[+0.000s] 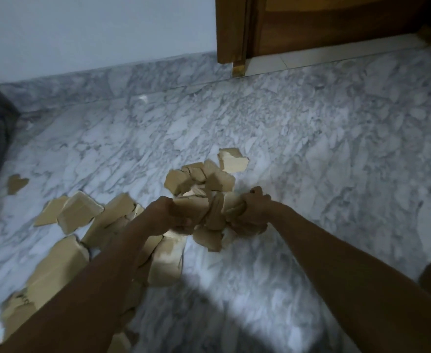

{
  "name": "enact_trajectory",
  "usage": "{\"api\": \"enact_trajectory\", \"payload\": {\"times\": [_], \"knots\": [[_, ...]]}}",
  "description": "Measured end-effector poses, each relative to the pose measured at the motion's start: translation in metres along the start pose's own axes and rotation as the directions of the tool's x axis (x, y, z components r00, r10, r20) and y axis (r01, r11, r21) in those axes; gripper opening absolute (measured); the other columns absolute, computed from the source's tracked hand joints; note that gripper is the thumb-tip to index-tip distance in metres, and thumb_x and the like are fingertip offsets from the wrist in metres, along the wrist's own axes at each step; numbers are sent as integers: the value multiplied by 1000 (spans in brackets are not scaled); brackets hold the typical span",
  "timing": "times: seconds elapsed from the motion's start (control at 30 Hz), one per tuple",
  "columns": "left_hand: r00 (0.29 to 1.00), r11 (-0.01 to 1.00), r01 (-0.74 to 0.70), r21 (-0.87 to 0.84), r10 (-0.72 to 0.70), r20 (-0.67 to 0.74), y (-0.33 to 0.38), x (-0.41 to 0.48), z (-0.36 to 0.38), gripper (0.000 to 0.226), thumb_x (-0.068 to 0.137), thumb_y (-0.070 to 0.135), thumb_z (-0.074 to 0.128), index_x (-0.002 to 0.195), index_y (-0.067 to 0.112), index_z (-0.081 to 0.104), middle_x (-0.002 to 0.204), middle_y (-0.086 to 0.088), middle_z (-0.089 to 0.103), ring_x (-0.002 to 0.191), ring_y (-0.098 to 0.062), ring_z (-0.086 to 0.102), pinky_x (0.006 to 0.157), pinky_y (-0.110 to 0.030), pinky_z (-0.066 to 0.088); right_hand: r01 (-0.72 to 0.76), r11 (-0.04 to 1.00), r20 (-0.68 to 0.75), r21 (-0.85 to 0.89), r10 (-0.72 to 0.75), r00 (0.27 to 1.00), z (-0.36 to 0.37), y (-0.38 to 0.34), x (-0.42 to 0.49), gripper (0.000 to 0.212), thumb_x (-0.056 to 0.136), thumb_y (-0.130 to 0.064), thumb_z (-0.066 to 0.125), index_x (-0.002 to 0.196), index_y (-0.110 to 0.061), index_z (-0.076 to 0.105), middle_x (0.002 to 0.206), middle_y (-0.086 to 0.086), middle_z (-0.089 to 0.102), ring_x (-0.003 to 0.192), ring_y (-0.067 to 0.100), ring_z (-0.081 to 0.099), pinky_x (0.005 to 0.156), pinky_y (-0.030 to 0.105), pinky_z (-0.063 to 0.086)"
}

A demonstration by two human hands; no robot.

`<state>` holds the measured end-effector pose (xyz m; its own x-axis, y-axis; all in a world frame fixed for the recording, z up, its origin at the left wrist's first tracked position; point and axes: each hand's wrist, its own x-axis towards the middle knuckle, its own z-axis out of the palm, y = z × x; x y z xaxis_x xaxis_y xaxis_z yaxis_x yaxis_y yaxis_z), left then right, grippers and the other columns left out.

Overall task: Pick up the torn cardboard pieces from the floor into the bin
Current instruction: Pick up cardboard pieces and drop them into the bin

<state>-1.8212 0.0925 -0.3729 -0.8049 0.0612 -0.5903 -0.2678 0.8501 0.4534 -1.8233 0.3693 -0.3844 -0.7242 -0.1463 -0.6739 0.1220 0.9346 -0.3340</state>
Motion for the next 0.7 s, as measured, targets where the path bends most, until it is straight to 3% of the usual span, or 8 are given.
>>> {"api": "enact_trajectory", "payload": {"times": [0.07, 0.17, 0.27, 0.37, 0.43, 0.5, 0.57, 0.7], "knots": [[999, 999, 3, -33, -1, 43, -3, -12, 1, 61, 54, 48, 90, 99, 12, 68, 90, -1, 72, 87, -18, 68, 67, -24, 52, -18, 999, -109, -30, 14, 994, 20, -9, 2, 66, 78, -54, 69, 134, -26, 47, 137, 11, 27, 124, 38, 31, 102, 52, 40], [997, 998, -17, -60, 21, 68, -4, -18, 7, 36, 70, 20, 88, 95, 10, 64, 78, 3, 66, 74, -13, 65, 49, -8, 42, 40, 997, -223, 64, -25, 974, 34, -9, 3, 75, 75, -46, 73, 137, -33, 32, 126, 8, 40, 112, 37, 49, 90, 50, 47], [994, 996, -63, -67, 68, 86, 1, -23, 8, 34, 75, 18, 84, 96, 13, 58, 82, -1, 65, 67, -5, 56, 45, -8, 42, 56, 979, -208, 194, -15, 978, 30, -3, -3, 80, 67, -44, 78, 132, -28, 35, 110, 8, 60, 93, 31, 63, 79, 41, 53], [989, 993, -120, 9, 118, 89, 9, -28, 6, 39, 72, 29, 86, 99, 16, 60, 88, 2, 64, 77, -11, 57, 50, -9, 39, 31, 992, -184, 124, -7, 983, 21, 4, -6, 67, 73, -38, 81, 130, -19, 52, 125, 9, 60, 110, 30, 59, 88, 36, 49], [984, 991, -137, -14, 137, 111, 12, -29, 8, 37, 74, 17, 84, 101, 15, 59, 77, 8, 56, 70, -8, 54, 48, -6, 41, 24, 993, -154, 115, -6, 988, 8, 9, -10, 64, 72, -41, 82, 127, -18, 59, 126, 6, 61, 112, 28, 59, 92, 36, 49], [974, 985, -167, 33, 160, 159, 22, -30, 14, 35, 73, 11, 85, 93, 15, 57, 78, 4, 59, 71, -15, 59, 55, -8, 47, 30, 995, -133, 91, -18, 991, -9, 16, -16, 68, 62, -55, 80, 118, -21, 64, 120, 6, 66, 103, 25, 63, 85, 34, 51], [958, 972, -215, 97, 190, 216, 29, -26, 29, 42, 68, 22, 89, 100, 9, 65, 98, -9, 68, 90, -27, 64, 78, -29, 56, 31, 998, -127, 57, -24, 992, -27, 25, -23, 68, 49, -65, 72, 103, -25, 65, 110, 4, 69, 93, 22, 64, 75, 30, 50], [931, 841, -358, 405, 285, 230, 42, -19, 74, 71, 71, 46, 79, 134, 26, 53, 148, -12, 31, 133, -37, 31, 110, -47, 33, -14, 997, -101, -75, 6, 995, -62, 38, -43, 53, 50, -62, 70, 89, -27, 62, 95, 1, 68, 80, 21, 65, 69, 32, 54]]}}
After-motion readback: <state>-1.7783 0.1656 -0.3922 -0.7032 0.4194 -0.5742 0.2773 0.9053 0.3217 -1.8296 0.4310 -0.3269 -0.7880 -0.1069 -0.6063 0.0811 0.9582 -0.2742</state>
